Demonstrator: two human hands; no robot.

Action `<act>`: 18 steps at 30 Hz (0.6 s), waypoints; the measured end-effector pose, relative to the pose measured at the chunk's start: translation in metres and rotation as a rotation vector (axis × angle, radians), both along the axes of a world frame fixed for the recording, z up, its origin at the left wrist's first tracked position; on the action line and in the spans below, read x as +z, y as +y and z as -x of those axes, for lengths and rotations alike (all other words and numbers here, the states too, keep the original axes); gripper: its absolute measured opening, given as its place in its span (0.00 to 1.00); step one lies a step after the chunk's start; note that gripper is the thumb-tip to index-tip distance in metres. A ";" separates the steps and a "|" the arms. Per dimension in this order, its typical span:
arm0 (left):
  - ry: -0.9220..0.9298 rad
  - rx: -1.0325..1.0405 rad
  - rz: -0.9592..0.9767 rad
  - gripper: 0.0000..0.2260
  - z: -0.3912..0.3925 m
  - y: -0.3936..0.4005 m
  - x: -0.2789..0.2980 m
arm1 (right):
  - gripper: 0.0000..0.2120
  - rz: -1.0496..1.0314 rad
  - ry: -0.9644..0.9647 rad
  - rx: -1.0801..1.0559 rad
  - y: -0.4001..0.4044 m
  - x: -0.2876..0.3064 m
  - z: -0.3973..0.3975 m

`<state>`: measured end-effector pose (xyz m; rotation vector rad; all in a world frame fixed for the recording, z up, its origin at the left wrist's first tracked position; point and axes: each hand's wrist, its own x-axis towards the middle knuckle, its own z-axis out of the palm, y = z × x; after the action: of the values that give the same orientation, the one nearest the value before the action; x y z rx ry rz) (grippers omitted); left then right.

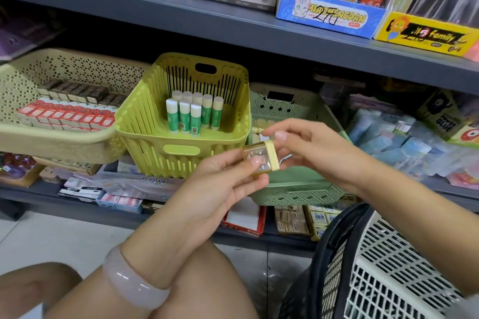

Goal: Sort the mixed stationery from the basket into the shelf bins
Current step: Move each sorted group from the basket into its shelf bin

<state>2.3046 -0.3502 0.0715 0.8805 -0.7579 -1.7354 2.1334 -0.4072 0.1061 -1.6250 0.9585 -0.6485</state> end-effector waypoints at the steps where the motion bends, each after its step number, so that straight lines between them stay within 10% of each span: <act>1: 0.013 0.002 0.004 0.08 0.000 0.001 0.001 | 0.09 -0.019 -0.021 0.023 0.006 -0.001 0.000; 9: -0.152 -0.033 0.059 0.10 0.000 0.002 0.000 | 0.01 -0.056 -0.066 -0.345 -0.030 -0.007 0.017; 18: -0.153 -0.075 0.112 0.11 -0.005 -0.007 -0.008 | 0.17 0.027 0.739 -0.721 -0.126 -0.036 0.031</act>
<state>2.3098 -0.3577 0.0638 0.9258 -0.9911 -1.6869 2.1025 -0.5328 0.0700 -1.5417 2.1366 -0.5186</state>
